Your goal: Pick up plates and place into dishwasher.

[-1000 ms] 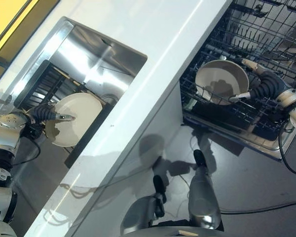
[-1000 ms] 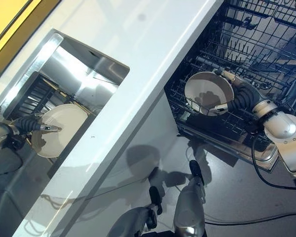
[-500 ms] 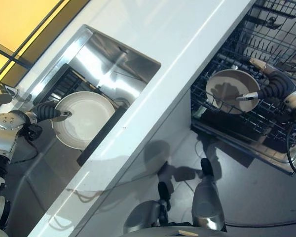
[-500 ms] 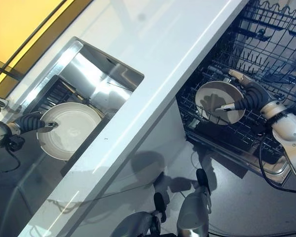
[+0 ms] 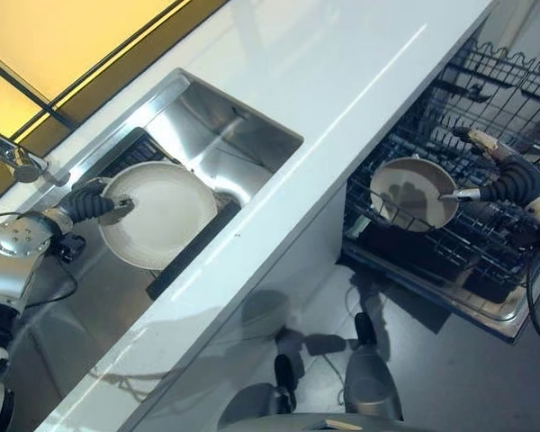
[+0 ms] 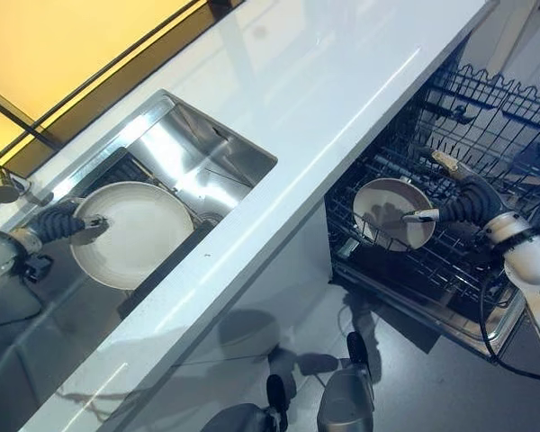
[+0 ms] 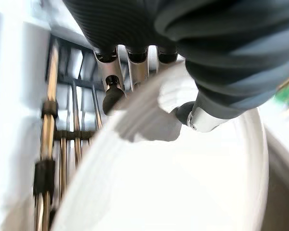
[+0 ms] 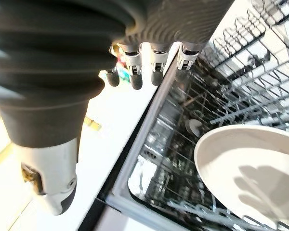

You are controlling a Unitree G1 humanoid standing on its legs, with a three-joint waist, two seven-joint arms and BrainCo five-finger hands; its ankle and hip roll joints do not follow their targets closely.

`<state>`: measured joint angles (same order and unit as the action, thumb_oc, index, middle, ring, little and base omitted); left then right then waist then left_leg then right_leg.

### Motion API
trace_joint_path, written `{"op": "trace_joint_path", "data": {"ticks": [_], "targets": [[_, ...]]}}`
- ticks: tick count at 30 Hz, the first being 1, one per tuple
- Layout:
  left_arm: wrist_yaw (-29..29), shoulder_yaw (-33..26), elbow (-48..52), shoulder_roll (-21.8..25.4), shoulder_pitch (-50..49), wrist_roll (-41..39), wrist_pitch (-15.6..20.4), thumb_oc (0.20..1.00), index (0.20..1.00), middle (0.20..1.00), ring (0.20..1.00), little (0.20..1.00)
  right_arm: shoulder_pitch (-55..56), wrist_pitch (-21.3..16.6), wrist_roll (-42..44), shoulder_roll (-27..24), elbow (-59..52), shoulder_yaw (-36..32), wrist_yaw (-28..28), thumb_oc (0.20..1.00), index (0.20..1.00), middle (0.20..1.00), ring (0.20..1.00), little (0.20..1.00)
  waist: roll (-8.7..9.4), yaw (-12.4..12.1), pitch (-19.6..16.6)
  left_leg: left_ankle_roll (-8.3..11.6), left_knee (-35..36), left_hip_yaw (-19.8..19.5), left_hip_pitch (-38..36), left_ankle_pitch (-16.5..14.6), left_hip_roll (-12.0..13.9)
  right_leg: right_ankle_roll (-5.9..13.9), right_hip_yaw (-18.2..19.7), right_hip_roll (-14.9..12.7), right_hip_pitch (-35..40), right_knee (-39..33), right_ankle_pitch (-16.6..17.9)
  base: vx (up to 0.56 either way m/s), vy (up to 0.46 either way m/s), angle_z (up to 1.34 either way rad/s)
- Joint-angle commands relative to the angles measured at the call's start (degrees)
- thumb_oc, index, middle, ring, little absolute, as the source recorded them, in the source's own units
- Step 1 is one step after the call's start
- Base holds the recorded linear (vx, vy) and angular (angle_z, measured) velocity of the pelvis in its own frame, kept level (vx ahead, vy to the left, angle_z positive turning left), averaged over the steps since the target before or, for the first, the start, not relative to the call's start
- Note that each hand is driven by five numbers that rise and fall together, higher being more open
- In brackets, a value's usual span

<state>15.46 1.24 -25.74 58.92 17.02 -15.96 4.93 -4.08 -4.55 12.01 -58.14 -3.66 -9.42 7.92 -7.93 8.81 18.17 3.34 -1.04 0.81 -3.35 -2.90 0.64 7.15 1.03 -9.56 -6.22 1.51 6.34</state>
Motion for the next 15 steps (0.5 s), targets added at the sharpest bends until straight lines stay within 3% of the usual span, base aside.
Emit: {"op": "trace_joint_path", "data": {"ticks": [1, 4, 9, 15], "targets": [[-12.3, -6.2, 2.2, 2.6, -1.4, 5.2, 5.7, 0.2, 0.2, 0.2, 0.2, 0.2, 0.4, -4.7, -1.1, 1.2, -2.9, -4.2, -5.8, 1.0, 1.0, 1.0, 1.0, 1.0, 3.85, -2.2, -6.1, -1.21, -2.6, -0.8, 4.8, -1.0, -1.1, -0.34, -1.4, 1.2, 2.3, 6.2, -10.2, 0.01, -0.111, 0.02], [-21.4, -10.2, 6.0, 0.0, -2.9, 10.5, 6.2, 0.2, 0.2, 0.2, 0.2, 0.2, 0.3, -5.6, -1.0, 3.2, -3.5, -5.4, -9.8, 1.0, 1.0, 1.0, 1.0, 1.0, 4.94, -3.4, -7.7, -1.23, -2.2, -1.2, 4.2, -1.1, -0.7, -0.51, -2.0, 1.7, 3.3, 5.8, -10.6, 0.03, -0.101, 0.06], [-33.8, -14.5, 10.2, -2.7, -5.1, 16.9, 7.1, 0.2, 0.2, 0.2, 0.2, 0.2, 1.1, -7.5, -0.7, 6.8, -7.4, -5.9, -11.6, 1.0, 1.0, 1.0, 1.0, 1.0, 6.24, -4.7, -10.1, -1.13, -1.2, -1.6, 3.7, -0.2, 0.1, -0.65, -2.7, 2.4, 4.5, 5.1, -10.3, 0.0, -0.088, 0.05], [-44.3, -14.2, 12.7, -5.0, -3.5, 20.5, 10.0, 0.2, 0.2, 0.2, 0.2, 0.2, -5.5, -10.4, 2.0, 9.0, -10.5, -0.8, -14.2, 1.0, 1.0, 1.0, 1.0, 1.0, 7.22, -6.5, -12.4, -0.88, -0.8, -2.2, 2.7, -0.4, 0.5, -0.9, -3.4, 3.0, 6.0, 4.6, -10.7, 0.02, -0.066, 0.03]]}}
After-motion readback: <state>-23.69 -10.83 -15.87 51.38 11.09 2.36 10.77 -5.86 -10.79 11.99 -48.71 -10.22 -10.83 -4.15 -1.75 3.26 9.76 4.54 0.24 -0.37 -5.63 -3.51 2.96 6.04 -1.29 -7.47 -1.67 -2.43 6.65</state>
